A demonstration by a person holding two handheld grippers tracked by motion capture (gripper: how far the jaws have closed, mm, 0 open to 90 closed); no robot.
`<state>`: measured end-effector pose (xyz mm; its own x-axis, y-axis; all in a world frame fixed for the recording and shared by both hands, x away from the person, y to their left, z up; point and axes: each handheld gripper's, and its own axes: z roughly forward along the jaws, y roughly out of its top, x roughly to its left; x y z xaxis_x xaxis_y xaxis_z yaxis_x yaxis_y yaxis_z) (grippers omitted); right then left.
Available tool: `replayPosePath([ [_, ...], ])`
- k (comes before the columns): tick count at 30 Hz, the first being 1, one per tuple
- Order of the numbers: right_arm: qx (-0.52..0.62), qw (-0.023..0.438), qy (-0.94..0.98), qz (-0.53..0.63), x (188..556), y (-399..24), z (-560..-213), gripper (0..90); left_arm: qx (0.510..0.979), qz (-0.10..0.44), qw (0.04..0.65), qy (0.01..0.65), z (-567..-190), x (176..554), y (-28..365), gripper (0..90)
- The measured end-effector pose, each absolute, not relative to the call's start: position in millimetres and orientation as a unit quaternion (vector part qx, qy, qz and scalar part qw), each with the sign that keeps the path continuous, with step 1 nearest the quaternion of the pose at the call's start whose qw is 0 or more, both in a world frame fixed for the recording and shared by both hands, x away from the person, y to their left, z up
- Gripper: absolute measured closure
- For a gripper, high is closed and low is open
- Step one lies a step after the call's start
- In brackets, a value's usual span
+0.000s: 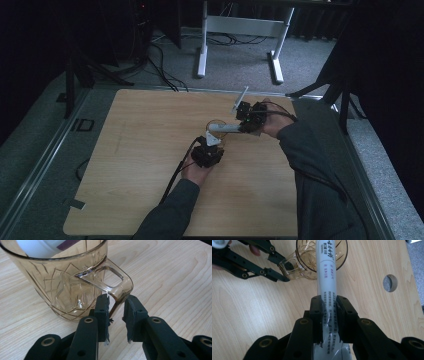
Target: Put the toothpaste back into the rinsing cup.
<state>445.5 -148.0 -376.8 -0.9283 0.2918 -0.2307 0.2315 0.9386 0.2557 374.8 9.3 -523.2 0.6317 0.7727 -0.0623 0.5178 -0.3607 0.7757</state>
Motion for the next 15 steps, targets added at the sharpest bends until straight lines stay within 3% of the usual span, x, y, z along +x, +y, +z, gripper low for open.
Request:
replayPosePath([
  [15, 0.132, 0.121, 0.980, 0.083, 452, -132, -373, 76.1, 0.813, 0.157, 0.401, 0.393, -523, 375, 9, 74.0],
])
